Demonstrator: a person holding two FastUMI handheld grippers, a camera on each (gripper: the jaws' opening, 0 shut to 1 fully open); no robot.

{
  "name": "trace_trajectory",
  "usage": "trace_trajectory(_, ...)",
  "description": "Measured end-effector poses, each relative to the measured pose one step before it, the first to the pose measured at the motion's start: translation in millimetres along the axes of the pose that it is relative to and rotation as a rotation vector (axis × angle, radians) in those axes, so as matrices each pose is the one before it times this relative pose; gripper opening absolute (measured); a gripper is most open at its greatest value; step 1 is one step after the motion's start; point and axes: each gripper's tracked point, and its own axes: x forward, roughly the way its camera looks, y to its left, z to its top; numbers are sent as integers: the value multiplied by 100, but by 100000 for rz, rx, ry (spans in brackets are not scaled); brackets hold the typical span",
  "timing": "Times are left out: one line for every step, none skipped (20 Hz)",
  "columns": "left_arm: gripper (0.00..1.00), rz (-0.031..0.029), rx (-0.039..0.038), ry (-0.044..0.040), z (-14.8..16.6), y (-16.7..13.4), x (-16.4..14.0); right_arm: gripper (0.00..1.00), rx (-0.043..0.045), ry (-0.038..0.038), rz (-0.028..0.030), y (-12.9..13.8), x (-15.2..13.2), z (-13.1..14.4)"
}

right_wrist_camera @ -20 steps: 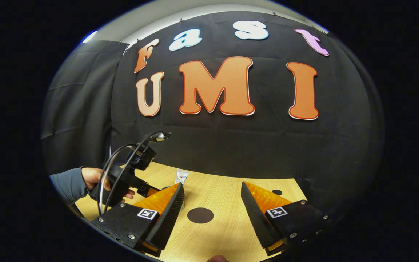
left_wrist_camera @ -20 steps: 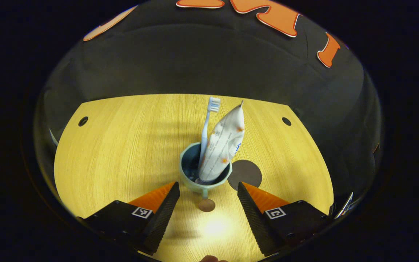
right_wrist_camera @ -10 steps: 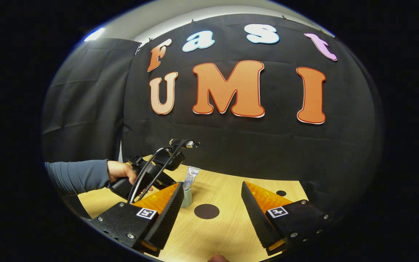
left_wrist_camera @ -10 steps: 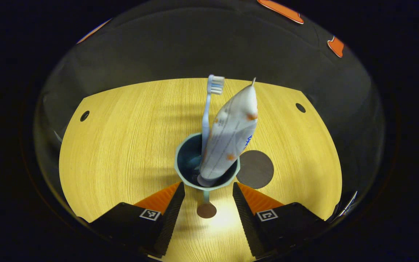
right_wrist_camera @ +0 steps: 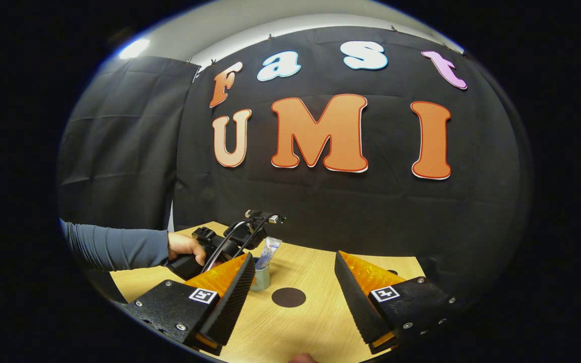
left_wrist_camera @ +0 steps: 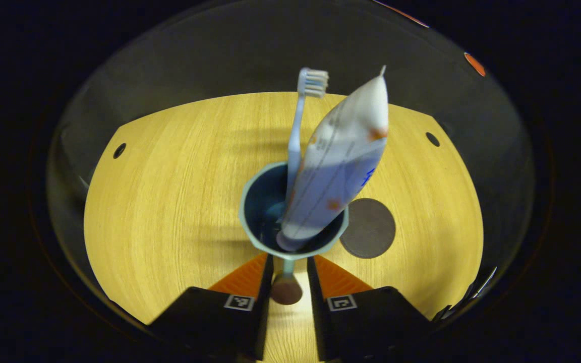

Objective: Put the toothbrush and toothpaste on the desktop into the cup, then pick up the cup and place it on the coaster on the desktop.

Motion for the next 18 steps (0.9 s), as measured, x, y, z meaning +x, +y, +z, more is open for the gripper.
trace_trajectory(30, 286, -147, -215, 44, -110, 180, 95, 270, 1, 137, 2, -45, -133)
trace_trajectory(28, 193, 514, -1, 131, -79, 38, 95, 151, -27, -328, -138, -1, -158)
trace_trajectory(28, 175, -58, -138, -23, 13, -129, 95, 216, 238, -553, -217, 59, -126)
trace_trajectory(26, -74, 85, -524, 114, -180, 27, 95, 288, 191, -438, -192, -28, -98)
trace_trajectory(26, 287, -24, -589, 104, -101, -11, 95, 449, -233, -684, -336, -32, 20)
trace_trajectory(24, 266, 1434, -1302, -10, 158, -236, 95, 329, -625, -570, -216, -89, 163)
trace_trajectory(24, 551, 631, -1172, 179, -50, 184, 95, 391, -717, -842, -289, 40, 136)
trace_trajectory(22, 202, -445, -1283, -45, -91, -204, 95, 277, -637, -678, -260, -57, 145)
trace_trajectory(22, -94, 52, -476, -84, 57, 180, 95, 353, -708, -728, -282, -116, 218)
trace_trajectory(22, -365, -731, -789, 102, -8, 12, 95, 177, -500, -524, -220, -93, 46)
trace_trajectory(23, -196, -234, -381, 28, 21, -24, 95, 119, -408, -704, -227, 15, 110)
trace_trajectory(22, -245, -562, -162, 73, 15, -77, 95, 12, -423, -606, -166, -118, 126)
trace_trajectory(22, -46, -456, -185, -28, -11, 12, 95, -27, -565, -679, -222, -82, 92)
trace_trajectory(22, -276, -128, -576, 158, -17, -10, 95, -108, -337, -518, -213, -19, 106)
trace_trajectory(22, -81, 52, -564, 139, 10, -134, 95, -249, -354, -597, -181, -4, 27)
trace_trajectory(22, 85, 443, -867, 153, 21, -77, 95, -113, -578, -798, -238, -104, 65)
trace_trajectory(22, 233, 610, -1160, 251, 50, -137, 95, -144, -163, -633, -173, -53, 56)
trace_trajectory(22, -28, 879, -1283, 121, 23, -64, 95, 20, -317, -627, -204, -32, 126)
